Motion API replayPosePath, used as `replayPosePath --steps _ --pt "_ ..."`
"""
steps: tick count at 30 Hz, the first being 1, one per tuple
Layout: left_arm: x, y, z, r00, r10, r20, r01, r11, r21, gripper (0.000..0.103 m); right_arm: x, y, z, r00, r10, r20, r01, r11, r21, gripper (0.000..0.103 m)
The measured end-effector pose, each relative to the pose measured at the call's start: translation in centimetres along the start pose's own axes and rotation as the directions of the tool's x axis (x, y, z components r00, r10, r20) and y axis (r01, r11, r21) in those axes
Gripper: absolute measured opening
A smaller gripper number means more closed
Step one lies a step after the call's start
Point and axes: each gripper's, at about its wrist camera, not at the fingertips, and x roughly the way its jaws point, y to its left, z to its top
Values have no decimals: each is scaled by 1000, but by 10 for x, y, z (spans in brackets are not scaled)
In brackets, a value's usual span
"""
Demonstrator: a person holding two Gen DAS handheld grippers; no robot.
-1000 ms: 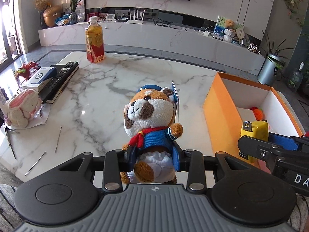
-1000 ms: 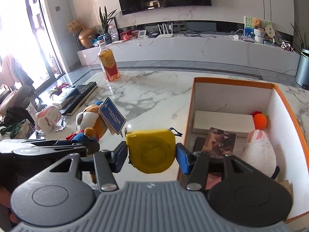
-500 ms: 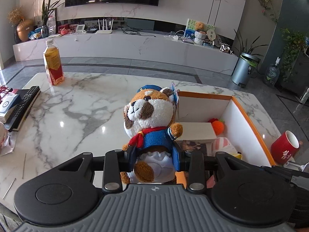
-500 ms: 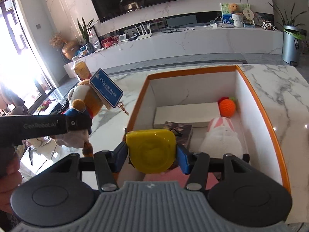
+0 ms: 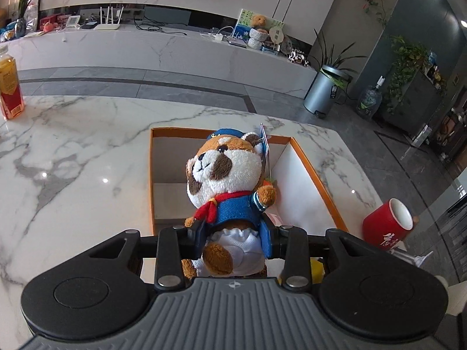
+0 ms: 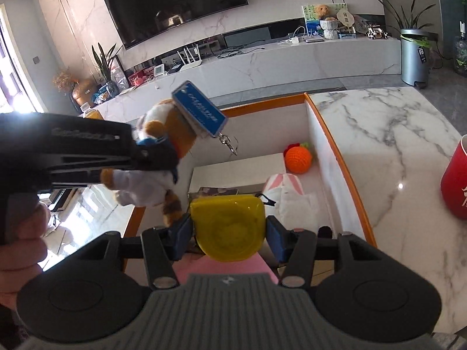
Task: Organize objects
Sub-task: 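Carry the plush bear and tape measure over the orange box with both tools, then lower the plush bear into the orange box and open the left tool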
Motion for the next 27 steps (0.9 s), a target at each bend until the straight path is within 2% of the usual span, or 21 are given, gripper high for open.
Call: replayPosePath --steps 3,6,9,12,14,18,19,20,24,27 --pt "24 -9 8 999 45 -24 -44 997 61 42 0 -4 -3 1000 8 -2 -8 1000 4 56" --pt "41 -11 10 992 105 -63 -101 993 64 42 3 -9 -3 1000 7 -7 -6 1000 19 56" --pt "47 -17 3 974 220 -55 -214 972 95 43 6 -10 -5 1000 -10 -20 10 1000 25 56" --pt "46 -21 -5 957 285 -64 -275 953 127 52 11 -10 -7 999 -21 -38 22 1000 18 56" --pt "39 -24 -10 952 300 -57 -288 945 156 80 14 -8 -8 998 -33 -49 33 999 7 56" --pt "7 -30 -21 968 249 9 -246 950 191 85 15 -5 -8 998 -42 -50 41 999 -8 56" --pt "-2 -30 -24 967 253 21 -252 948 192 92 14 -4 -8 998 -39 -50 39 999 -7 56" --pt "-12 -31 -25 964 263 40 -266 944 194 94 14 -4 -8 998 -39 -51 39 999 -5 56" --pt "-52 -13 -38 954 287 83 -298 933 200 94 12 0 -8 998 -47 -45 46 999 -14 56" --pt "-73 16 -49 946 316 75 -324 935 147 95 10 3 -7 999 -30 -40 30 1000 -9 56"
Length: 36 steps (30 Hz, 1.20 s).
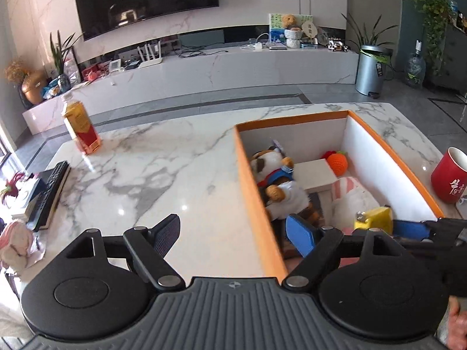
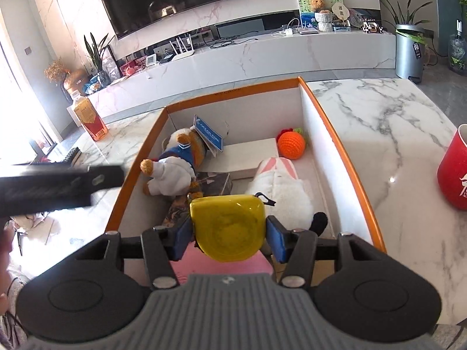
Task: Organize objects
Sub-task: 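Lower the plush bear into the orange box and open the left tool, then lower the tape measure into the orange box and open the right tool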
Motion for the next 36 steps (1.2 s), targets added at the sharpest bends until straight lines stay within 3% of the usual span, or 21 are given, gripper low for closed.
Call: replayPosePath --steps 5,10,18,23,26,32,36 --pt "17 55 -25 996 8 -84 -23 984 -179 94 2 13 -1 1000 13 -8 -13 1000 -19 56" --pt "36 75 -40 992 -28 -123 -2 971 -238 94 4 30 -2 1000 -5 -18 3 998 -60 57" --pt "46 72 -49 991 -34 -126 8 980 -200 94 4 32 4 997 -77 9 77 996 -49 57" --pt "50 64 -50 993 -60 -104 41 983 -181 94 5 22 17 997 -79 -5 79 995 -53 57" --pt "46 56 -51 995 -91 -48 84 987 -140 94 10 17 29 996 -89 -7 88 993 -75 57" --pt "35 42 -50 995 -82 51 84 996 -30 94 38 9 52 996 -70 -56 62 989 -132 57" --pt "30 40 -49 990 -110 92 112 994 -13 94 56 4 73 990 -129 -60 114 970 -216 57"
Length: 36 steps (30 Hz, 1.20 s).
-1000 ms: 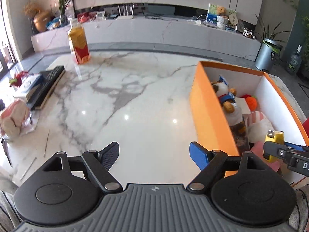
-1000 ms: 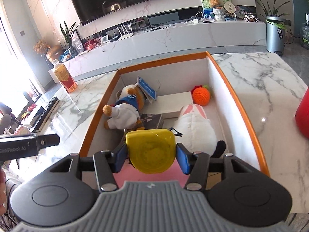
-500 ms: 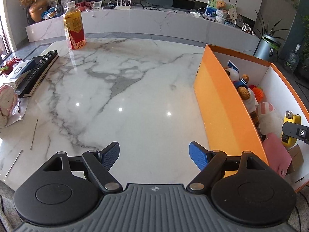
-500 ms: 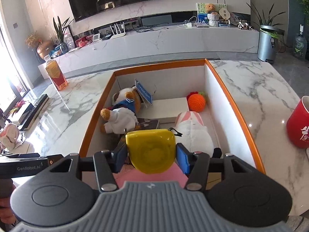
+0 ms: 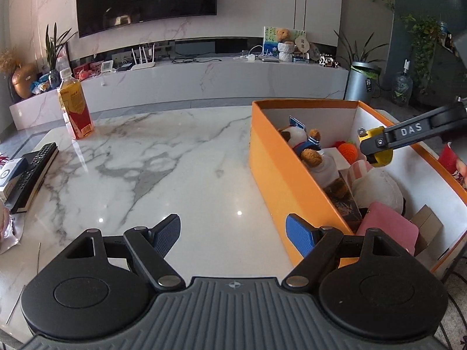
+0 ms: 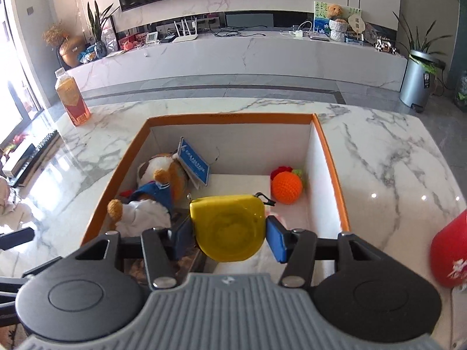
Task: Organize objects
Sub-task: 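Lower the tape measure into the orange box and open the right tool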
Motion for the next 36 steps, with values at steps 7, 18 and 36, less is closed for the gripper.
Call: replayPosePath --steps 7,18,36 --pt "13 3 -3 998 -5 -61 4 1000 -24 94 38 8 30 984 -133 -116 93 950 -299 56" --pt "19 16 -8 989 -94 -118 76 986 -147 94 90 -1 58 932 -238 -274 121 915 -384 56" --pt "22 17 -11 982 -48 -182 28 993 -115 94 100 25 48 912 -323 -252 167 855 -491 95"
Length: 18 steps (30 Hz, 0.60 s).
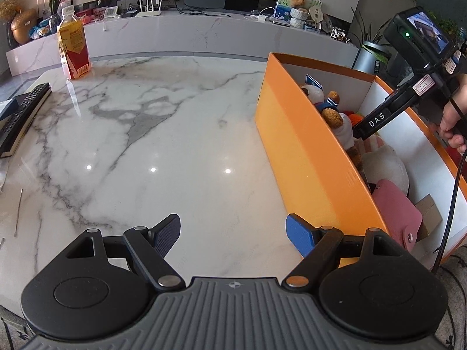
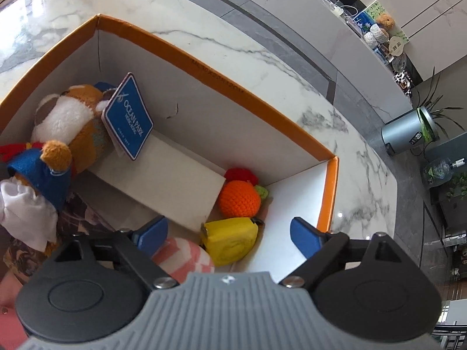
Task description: Organize objects
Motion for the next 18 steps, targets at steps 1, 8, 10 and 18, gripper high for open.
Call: replayPosePath --steps 1,8,10,18 --pt "-1 -1 0 1000 2 6 -2 1000 8 94 -3 1 -1 1000 -7 24 7 1000 4 95" --pt "-4 -3 1 1000 15 26 -16 1000 12 95 -32 -10 -3 986 -22 164 5 995 103 102" --pt "-4 -3 1 1000 16 25 -17 1000 15 95 -42 -12 -8 981 29 191 -56 989 136 102" --pt "3 -7 -1 1000 18 -4 -18 999 37 95 -61 3 -40 908 376 187 -401 908 122 94"
